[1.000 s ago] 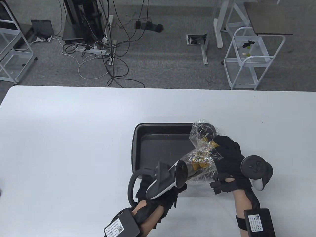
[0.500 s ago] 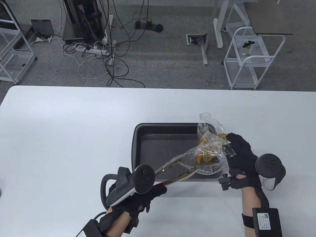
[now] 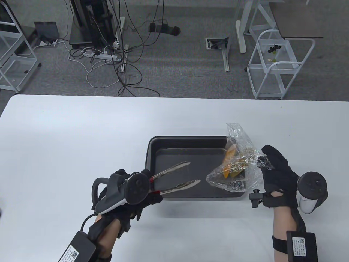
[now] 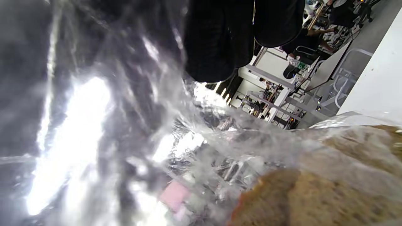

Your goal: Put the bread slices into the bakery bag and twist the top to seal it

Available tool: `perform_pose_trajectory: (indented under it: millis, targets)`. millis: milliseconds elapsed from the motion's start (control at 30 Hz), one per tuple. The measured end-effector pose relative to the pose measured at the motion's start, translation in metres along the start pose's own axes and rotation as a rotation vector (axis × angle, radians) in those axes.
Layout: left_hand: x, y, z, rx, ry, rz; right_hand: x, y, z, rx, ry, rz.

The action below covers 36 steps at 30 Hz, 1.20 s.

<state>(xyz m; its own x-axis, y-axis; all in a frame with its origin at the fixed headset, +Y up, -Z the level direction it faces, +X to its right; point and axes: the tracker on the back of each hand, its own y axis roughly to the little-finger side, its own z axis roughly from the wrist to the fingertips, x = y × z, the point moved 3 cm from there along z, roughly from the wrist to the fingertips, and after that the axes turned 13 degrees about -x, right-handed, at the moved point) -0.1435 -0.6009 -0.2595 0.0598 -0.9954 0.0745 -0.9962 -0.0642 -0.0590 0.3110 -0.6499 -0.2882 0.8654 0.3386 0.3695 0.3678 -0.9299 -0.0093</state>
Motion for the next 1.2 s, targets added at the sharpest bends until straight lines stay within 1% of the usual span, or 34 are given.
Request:
perform_pose_trajectory:
  millis: [133,300,533,700,867,1067,1200]
  targets:
    - [0.015,0.001,0.028,-0.018,-0.018,0.049,0.011,0.001,0.001,-0.011,0.018,0.037]
    - [0.038,-0.002,0.065,-0.022,0.036,0.046,0.019,0.007,0.004,-0.039,0.046,0.063]
    - [0.065,-0.003,0.101,-0.018,0.048,0.086,0.027,0.012,0.006,-0.069,0.07,0.075]
    - [0.086,-0.002,0.119,0.0,0.098,0.11,0.035,0.014,0.007,-0.089,0.092,0.102]
    - [0.102,-0.001,0.131,0.018,0.127,0.145,0.039,0.012,0.006,-0.088,0.105,0.097]
    - [0.109,0.005,0.139,0.014,0.13,0.161,0.04,0.01,0.005,-0.081,0.113,0.08]
    - [0.116,0.007,0.143,0.017,0.155,0.17,0.038,0.009,0.005,-0.077,0.114,0.059]
